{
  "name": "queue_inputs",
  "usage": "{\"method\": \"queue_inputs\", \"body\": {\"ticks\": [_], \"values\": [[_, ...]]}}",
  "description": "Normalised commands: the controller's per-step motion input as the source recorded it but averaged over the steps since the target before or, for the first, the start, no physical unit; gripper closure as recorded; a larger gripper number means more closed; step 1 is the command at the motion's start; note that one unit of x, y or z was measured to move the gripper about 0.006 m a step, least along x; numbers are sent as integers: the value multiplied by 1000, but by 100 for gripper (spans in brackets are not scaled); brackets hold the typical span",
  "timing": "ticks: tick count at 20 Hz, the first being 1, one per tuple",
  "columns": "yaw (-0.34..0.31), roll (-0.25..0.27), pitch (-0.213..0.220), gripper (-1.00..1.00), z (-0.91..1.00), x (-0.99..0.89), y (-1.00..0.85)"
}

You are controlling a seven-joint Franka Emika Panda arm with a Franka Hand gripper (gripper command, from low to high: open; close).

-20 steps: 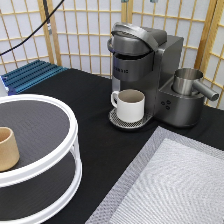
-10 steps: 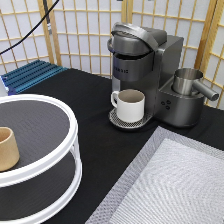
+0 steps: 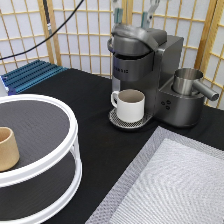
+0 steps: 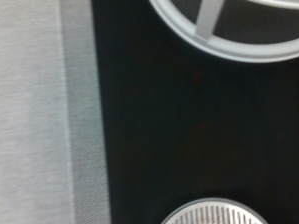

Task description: Make coffee

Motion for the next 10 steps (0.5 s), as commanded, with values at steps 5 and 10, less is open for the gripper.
{"method": "queue_inputs", "body": {"ticks": [5,10], "values": [[62,0,16,-100,-1000,-119,-428],[104,11,37,-100,-1000,14,-307]]}}
